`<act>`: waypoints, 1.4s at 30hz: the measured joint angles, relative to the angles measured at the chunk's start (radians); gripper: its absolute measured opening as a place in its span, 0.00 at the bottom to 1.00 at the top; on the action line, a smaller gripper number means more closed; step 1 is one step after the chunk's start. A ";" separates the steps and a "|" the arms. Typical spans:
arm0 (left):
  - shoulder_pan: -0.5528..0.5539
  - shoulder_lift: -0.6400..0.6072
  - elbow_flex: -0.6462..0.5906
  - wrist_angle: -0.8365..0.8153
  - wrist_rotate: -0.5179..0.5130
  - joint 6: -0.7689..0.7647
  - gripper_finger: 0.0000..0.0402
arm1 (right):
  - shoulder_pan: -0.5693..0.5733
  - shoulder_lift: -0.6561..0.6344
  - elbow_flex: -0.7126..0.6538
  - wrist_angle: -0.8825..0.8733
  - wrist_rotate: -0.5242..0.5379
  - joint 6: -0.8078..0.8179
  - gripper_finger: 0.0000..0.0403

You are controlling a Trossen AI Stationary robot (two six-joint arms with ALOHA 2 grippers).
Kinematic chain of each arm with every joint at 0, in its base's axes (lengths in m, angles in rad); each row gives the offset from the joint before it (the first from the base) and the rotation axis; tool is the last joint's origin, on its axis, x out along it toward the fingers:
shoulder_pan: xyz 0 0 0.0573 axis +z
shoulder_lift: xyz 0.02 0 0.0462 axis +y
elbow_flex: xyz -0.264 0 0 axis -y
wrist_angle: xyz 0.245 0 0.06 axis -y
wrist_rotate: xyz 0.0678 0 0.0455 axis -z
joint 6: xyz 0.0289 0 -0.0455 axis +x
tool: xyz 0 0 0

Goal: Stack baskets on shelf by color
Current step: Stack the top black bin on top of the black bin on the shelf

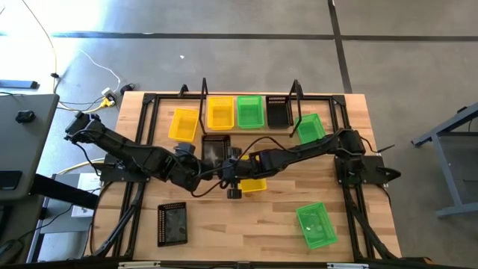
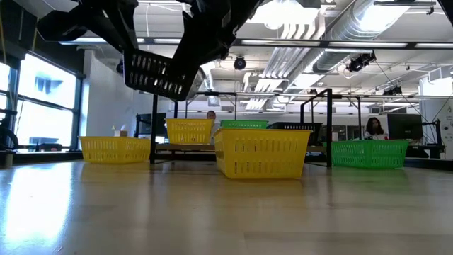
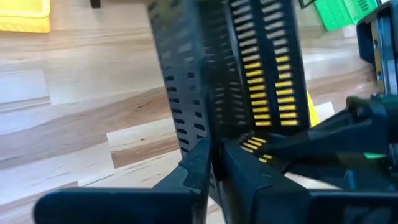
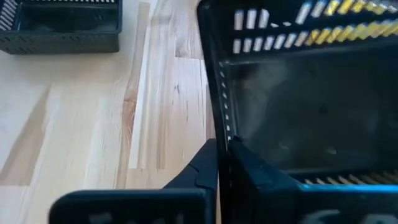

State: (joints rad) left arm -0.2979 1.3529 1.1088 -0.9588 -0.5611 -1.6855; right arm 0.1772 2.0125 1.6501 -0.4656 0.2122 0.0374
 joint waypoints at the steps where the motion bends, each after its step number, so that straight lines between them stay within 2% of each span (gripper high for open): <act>1: 0.000 0.000 0.000 0.000 0.000 0.010 0.09 | 0.000 0.000 0.000 -0.003 0.003 0.012 0.02; 13: 0.001 -0.001 0.000 -0.001 -0.008 0.159 0.34 | 0.008 0.000 0.000 -0.138 0.027 0.135 0.00; 17: 0.012 -0.002 0.000 -0.002 0.009 0.239 0.38 | 0.028 -0.003 0.000 -0.204 0.039 0.147 0.00; 30: 0.050 -0.078 0.001 0.003 -0.011 0.448 0.36 | 0.071 -0.103 0.000 -0.420 0.136 0.191 0.00; 42: 0.058 -0.149 0.002 0.064 -0.062 0.590 0.34 | 0.067 -0.206 0.000 -0.466 0.224 0.154 0.00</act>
State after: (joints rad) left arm -0.2400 1.2043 1.1105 -0.8951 -0.6228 -1.0956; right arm 0.2444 1.8066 1.6498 -0.9316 0.4360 0.1917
